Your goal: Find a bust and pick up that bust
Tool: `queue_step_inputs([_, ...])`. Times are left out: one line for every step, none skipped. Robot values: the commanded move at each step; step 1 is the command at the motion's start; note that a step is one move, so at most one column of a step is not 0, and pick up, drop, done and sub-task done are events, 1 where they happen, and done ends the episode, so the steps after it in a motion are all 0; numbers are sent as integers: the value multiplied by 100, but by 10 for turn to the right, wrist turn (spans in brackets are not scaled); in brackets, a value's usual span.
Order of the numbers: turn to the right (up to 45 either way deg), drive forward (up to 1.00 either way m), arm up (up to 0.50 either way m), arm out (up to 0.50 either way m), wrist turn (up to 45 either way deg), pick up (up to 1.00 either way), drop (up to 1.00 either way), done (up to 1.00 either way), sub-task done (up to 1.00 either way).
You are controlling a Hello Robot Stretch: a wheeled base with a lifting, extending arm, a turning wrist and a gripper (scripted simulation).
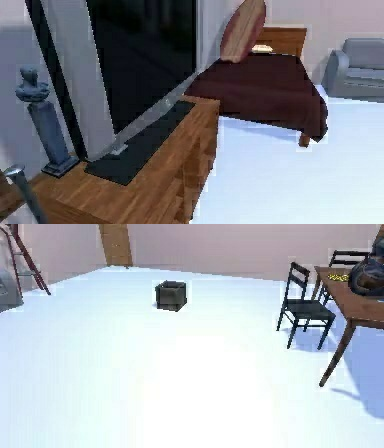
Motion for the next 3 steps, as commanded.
queue_step_inputs([-450,0,0,0,0,0,0,0,0])
queue_step_inputs([-450,0,0,0,0,0,0,0,0])
queue_step_inputs([-330,0,0,0,0,0,0,0,0])
